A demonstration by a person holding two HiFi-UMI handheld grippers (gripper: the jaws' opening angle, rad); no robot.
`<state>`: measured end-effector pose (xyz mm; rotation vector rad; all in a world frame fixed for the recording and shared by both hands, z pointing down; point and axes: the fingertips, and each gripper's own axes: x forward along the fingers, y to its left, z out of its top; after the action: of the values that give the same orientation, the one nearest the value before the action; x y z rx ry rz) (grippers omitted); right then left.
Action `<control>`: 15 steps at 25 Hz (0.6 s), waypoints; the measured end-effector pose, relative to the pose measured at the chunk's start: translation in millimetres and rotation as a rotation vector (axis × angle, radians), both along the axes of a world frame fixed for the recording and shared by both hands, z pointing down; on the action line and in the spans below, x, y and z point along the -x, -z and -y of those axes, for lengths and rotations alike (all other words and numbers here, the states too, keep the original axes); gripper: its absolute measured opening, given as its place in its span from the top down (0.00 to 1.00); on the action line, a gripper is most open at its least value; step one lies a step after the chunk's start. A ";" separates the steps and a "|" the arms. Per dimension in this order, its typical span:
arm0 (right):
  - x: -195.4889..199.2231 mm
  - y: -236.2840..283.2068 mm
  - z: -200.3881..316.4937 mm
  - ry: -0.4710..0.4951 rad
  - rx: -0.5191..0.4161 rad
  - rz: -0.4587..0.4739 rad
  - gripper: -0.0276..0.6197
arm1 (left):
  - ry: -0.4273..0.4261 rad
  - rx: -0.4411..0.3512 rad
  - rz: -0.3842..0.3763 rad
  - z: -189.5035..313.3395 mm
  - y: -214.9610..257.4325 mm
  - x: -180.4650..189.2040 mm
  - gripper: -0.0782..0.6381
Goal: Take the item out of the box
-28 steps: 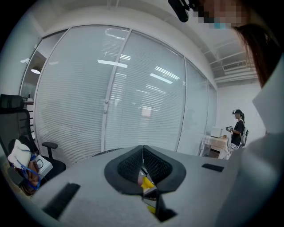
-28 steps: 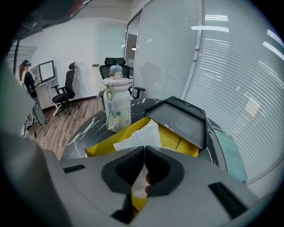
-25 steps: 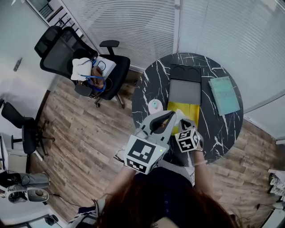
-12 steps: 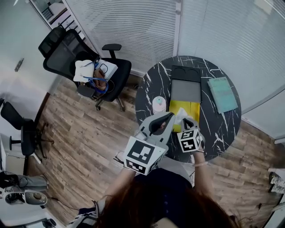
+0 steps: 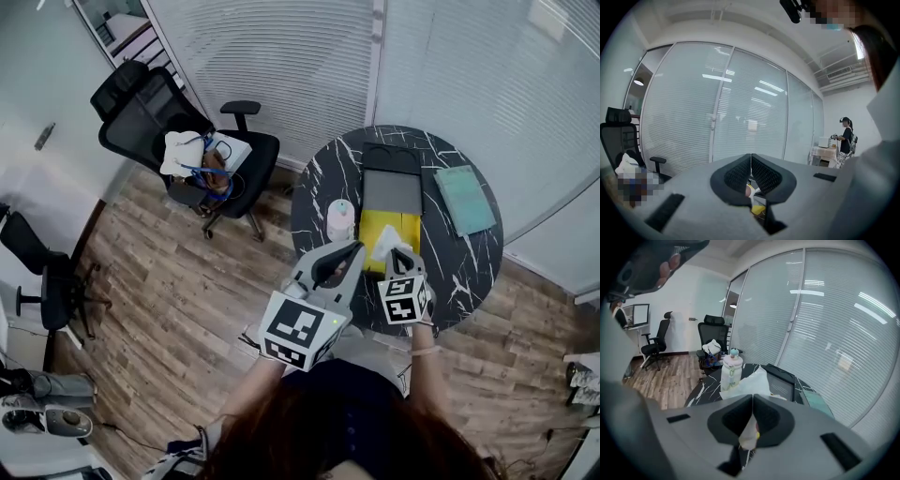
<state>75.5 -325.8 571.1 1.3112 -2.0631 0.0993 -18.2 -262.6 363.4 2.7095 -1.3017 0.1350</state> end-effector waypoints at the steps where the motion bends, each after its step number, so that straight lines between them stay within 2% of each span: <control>1: 0.9 3.2 -2.1 -0.001 -0.008 -0.001 0.91 | 0.001 -0.004 -0.001 -3.1 1.3 1.6 0.85; 15: 9.1 40.2 -41.5 -0.010 -0.110 -0.019 0.91 | 0.003 -0.033 -0.022 -54.6 10.3 17.1 0.85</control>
<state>66.4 -284.3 530.9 1.3840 -2.0713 -0.0227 -35.3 -208.0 353.0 2.7284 -1.3144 0.0840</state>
